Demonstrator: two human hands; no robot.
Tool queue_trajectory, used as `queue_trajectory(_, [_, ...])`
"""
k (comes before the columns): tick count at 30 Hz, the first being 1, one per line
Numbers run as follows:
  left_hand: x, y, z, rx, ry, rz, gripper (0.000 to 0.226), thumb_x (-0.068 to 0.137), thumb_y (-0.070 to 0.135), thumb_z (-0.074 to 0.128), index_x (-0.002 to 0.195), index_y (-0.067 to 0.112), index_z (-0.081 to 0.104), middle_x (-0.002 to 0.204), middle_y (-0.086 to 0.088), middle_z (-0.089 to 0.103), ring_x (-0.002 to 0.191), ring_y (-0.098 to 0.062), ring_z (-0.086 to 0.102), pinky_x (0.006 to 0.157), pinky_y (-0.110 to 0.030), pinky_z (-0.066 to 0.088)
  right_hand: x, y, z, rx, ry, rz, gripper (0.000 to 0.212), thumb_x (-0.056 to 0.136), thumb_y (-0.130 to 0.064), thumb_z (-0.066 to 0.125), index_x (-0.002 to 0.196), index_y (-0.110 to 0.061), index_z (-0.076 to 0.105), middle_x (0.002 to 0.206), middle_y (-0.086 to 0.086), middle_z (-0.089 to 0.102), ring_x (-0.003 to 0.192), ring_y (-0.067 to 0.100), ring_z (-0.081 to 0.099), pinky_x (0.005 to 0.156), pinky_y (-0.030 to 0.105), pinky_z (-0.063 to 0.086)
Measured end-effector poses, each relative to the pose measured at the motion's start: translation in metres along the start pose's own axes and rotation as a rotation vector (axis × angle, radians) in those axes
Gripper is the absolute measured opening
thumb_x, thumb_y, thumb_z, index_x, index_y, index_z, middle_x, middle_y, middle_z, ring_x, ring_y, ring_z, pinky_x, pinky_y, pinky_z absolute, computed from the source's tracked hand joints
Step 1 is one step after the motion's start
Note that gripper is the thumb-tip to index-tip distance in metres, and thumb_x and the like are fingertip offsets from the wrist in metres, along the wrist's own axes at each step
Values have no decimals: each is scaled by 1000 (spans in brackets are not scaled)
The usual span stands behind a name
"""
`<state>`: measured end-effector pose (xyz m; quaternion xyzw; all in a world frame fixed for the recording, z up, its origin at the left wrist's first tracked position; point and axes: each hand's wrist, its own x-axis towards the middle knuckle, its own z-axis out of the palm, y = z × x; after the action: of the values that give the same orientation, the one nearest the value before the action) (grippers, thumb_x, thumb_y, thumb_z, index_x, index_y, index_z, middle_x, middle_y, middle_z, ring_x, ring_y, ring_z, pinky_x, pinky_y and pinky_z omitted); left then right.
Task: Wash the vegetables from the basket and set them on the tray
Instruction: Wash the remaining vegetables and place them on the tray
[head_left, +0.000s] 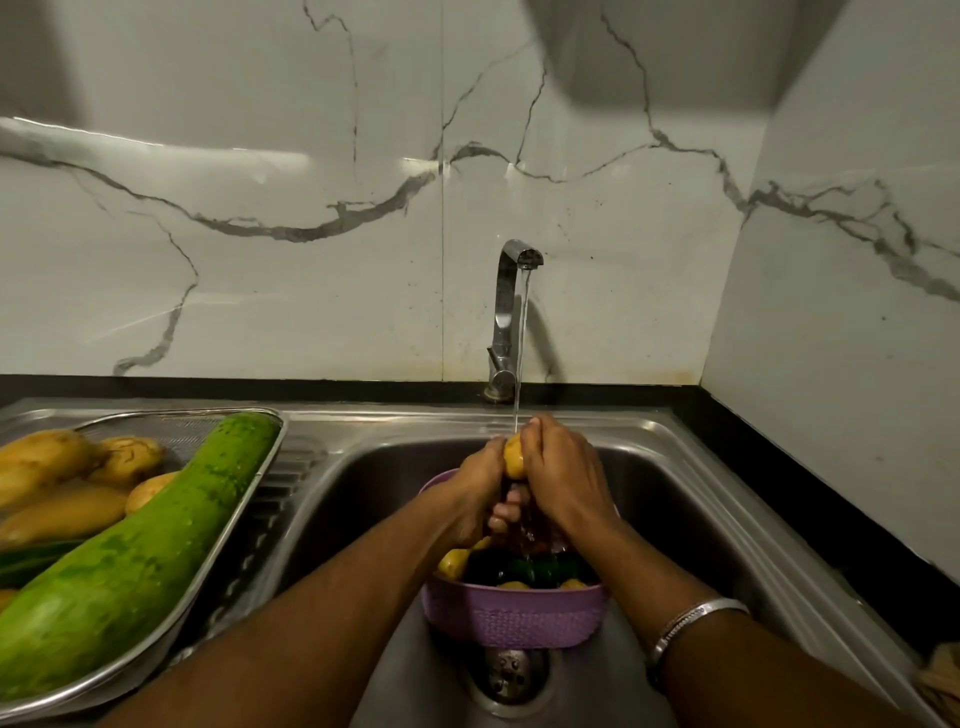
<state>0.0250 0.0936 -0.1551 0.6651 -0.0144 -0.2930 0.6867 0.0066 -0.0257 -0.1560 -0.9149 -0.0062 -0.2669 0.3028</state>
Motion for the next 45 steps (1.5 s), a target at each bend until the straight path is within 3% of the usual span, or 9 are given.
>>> queue_trajectory(5, [6,-9,-2,451,570,612,51,110,37,29,73,15,55,67,-4,55,63,-11,53,59,-22,40,6,-10,8,198,-44,214,36,107,-41,32,90,-20,56,84,4,59,80,20,59,74,37,50])
queue_trajectory(14, [-8,-5,-14,1200,676,1086,46,106,46,14,101,25,55,73,7,57,64,-9,56,66,-31,49,6,-19,-17,807,-500,897,56,104,-40,28,59,-15,51,54,2,44,43,13,38,37,22,30])
queue_trajectory(19, [-19,-3,-5,1039,578,1275,41,108,48,22,124,23,49,84,6,64,68,-8,60,64,-25,50,0,-29,-18,400,246,321,42,105,-35,37,80,-13,62,81,9,62,77,22,58,71,37,47])
queue_trajectory(25, [-8,-28,-1,1317,346,530,44,110,34,29,139,8,49,115,-16,65,107,-29,64,88,-39,49,-15,-12,-15,-198,-462,426,38,107,-34,38,130,-11,59,120,13,66,99,26,67,84,34,53])
queue_trajectory(30, [-34,1,28,758,720,1091,59,105,57,12,117,20,57,76,6,62,69,-8,61,65,-28,50,-14,-38,-37,195,434,97,62,108,-43,28,80,-7,70,78,12,71,71,23,64,68,36,51])
queue_trajectory(32, [-37,0,25,795,653,1026,56,105,56,14,116,21,56,79,4,64,73,-14,63,69,-34,51,-16,-38,-38,106,324,143,59,108,-42,29,89,-5,71,90,16,72,85,28,67,77,38,51])
queue_trajectory(35, [-29,-18,10,1303,414,567,38,107,39,35,130,12,51,109,-11,67,98,-28,65,85,-43,52,-22,-24,-27,-270,-366,359,46,109,-36,30,122,-8,64,124,16,66,113,31,64,98,44,51])
queue_trajectory(41, [-36,9,26,658,665,1121,44,110,44,24,85,23,54,63,2,55,59,-7,55,56,-18,39,-15,-40,-40,128,384,151,58,109,-42,30,88,-4,67,84,12,65,82,23,57,77,36,45])
queue_trajectory(45, [-24,-9,0,1226,281,482,36,109,29,33,115,6,60,95,-13,67,92,-27,64,82,-34,49,-18,-22,-27,-242,-371,368,49,109,-37,26,127,-10,62,130,15,63,116,30,60,98,40,46])
